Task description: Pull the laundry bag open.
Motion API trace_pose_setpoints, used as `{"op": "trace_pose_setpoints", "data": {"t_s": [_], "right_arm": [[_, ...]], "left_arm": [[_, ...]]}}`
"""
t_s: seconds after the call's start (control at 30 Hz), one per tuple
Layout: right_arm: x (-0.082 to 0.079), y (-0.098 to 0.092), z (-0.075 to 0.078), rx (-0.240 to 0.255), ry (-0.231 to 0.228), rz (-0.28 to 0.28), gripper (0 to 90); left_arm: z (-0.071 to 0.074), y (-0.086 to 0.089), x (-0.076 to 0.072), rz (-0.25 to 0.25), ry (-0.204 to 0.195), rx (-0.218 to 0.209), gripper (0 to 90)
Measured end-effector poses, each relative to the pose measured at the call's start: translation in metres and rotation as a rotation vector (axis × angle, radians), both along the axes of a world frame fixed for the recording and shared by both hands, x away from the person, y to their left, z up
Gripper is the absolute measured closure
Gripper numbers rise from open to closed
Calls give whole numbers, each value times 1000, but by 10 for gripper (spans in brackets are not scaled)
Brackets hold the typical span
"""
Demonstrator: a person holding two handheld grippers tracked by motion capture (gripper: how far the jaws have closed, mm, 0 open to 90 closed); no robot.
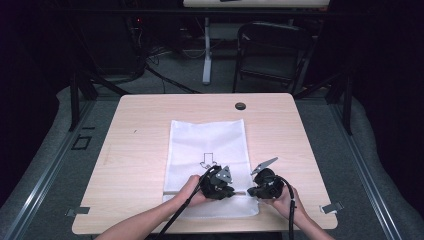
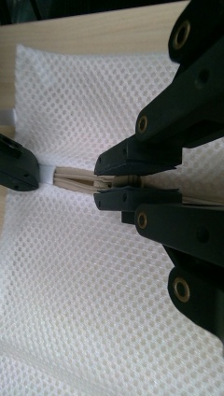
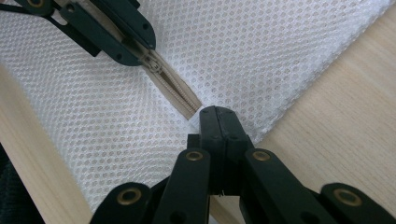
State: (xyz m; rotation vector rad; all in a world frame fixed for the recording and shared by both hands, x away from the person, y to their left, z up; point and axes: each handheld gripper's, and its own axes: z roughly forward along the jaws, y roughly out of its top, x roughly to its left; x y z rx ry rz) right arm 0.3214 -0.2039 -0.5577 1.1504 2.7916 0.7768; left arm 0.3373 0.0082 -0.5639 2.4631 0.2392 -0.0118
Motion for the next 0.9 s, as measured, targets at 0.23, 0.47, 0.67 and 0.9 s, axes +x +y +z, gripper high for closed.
{"op": "trace_pose_setpoints", "data": {"t_s": [0.23,0.47,0.67,0.9], "right_arm": [[0,0,0,7,0,1,900],[0,0,0,3,-3,7,900],[1,0,0,-7,-2,11,900],[1,0,0,2,2,5,900]], "left_arm": [[-1,5,0,5,12,-9,821],[0,11,0,8,6,-5,822],[1,19,-1,16,4,11,822],[1,22,-2,14,1,7,821]]}}
